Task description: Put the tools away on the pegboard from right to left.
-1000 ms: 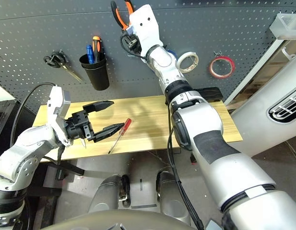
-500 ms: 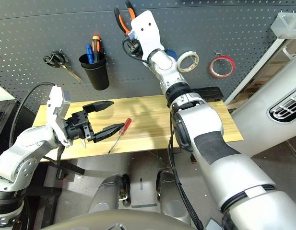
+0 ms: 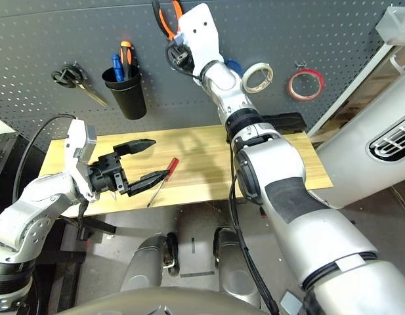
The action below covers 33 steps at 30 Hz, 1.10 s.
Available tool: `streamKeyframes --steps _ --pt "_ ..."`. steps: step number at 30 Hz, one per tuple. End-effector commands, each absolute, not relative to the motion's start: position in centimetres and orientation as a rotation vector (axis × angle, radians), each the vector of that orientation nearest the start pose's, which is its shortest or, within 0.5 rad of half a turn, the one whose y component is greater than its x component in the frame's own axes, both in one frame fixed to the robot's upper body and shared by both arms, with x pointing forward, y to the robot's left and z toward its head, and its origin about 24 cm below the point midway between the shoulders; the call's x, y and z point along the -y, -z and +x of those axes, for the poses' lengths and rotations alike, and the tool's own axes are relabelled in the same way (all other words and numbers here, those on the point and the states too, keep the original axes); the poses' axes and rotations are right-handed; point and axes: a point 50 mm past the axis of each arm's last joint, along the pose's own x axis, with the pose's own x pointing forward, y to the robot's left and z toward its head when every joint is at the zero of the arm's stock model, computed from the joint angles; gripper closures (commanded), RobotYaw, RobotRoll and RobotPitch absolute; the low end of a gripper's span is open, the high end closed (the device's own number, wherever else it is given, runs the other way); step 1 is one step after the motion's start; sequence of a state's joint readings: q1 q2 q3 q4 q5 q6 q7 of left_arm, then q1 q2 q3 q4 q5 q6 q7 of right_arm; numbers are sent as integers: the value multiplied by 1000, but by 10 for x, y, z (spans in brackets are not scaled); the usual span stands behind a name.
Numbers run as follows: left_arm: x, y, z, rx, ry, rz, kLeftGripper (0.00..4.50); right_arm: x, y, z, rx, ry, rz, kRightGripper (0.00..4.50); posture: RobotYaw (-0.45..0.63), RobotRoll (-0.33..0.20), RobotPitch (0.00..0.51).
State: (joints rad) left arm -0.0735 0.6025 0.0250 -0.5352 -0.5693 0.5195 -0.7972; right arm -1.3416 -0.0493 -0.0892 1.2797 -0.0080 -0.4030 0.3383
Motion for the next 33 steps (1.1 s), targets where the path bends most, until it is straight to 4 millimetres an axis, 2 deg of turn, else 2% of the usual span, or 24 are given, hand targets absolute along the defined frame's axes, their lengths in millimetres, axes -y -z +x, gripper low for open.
streamKeyframes --steps 1,14,29,33 --pt "-158 -151 217 -29 1085 117 0 37 -262 406 518 -614 -163 2417 73 0 177" --pt "-157 -149 216 -39 1092 106 0 32 -284 395 630 -690 -135 2417 59 0 185" --pt "-159 -147 213 -51 1096 110 0 47 -277 398 650 -624 -260 2417 62 0 195" --pt "-158 -147 213 -53 1099 109 0 50 -270 399 632 -613 -270 2417 61 0 197"
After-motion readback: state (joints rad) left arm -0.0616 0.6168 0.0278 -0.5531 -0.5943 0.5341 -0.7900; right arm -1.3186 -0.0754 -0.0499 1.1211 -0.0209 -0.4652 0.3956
